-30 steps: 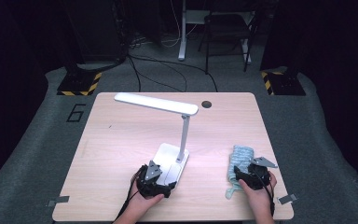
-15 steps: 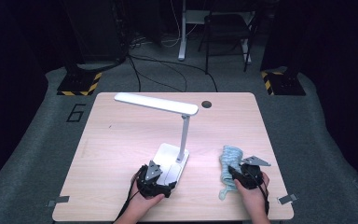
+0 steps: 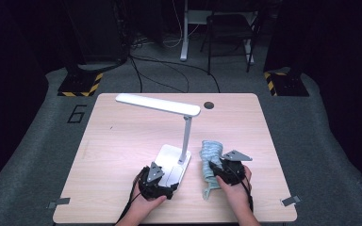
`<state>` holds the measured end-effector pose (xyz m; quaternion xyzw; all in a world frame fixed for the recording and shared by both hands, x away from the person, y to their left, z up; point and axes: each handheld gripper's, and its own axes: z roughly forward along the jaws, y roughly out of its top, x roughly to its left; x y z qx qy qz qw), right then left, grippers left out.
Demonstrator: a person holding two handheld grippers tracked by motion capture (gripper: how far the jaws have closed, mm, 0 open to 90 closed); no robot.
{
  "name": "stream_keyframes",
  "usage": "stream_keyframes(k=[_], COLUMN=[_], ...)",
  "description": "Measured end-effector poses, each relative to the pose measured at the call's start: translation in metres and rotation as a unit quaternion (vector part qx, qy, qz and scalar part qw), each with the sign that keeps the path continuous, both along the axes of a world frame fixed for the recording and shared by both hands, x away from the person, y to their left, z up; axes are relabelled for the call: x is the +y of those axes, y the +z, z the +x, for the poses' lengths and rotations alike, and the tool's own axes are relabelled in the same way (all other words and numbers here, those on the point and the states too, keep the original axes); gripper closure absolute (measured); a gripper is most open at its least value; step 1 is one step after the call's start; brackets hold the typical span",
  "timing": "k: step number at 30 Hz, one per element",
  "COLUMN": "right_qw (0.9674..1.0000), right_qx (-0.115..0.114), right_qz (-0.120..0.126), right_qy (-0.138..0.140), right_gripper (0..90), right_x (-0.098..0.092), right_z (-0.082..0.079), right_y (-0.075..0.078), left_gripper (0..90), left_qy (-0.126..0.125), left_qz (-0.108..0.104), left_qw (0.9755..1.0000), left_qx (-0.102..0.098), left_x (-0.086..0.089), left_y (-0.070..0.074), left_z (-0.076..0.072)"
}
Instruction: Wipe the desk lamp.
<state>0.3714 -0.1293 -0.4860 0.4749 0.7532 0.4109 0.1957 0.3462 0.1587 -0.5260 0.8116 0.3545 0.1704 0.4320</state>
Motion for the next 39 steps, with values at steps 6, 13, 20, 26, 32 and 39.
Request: stream_keyframes(k=[6,13,20,26,32,39], right_qw=[0.9996,0.9986,0.9986,0.9948,0.9898,0.9883], right_qx=[0.021,0.050,0.044,0.040,0.032,0.003], right_qz=[-0.020,-0.016,0.018,0.088,0.135,0.148], right_qy=[-0.002,-0.001,0.023,0.031,0.032,0.034], right_gripper=[62.0,62.0,62.0,62.4,62.6,62.6], right_x=[0.026,0.047,0.054,0.052,0.046,0.044], right_z=[0.014,0.027,0.021,0.015,0.013,0.013], right_y=[0.000,-0.008,-0.001,0.014,0.023,0.050], left_gripper=[7.1,7.1,7.3,7.3,7.3,7.3], left_qy=[0.001,0.001,0.003,0.007,0.009,0.007], left_qz=[0.001,0.002,0.002,0.002,0.001,0.000], left_qw=[1.0000,1.0000,1.0000,1.0000,1.0000,1.0000], left_qx=[-0.001,-0.001,-0.002,0.000,0.001,0.004], left_x=[0.000,0.000,0.000,-0.002,-0.002,-0.002], left_y=[0.000,0.000,0.000,0.000,0.000,0.000], left_z=[0.000,0.000,0.000,-0.002,-0.002,-0.002])
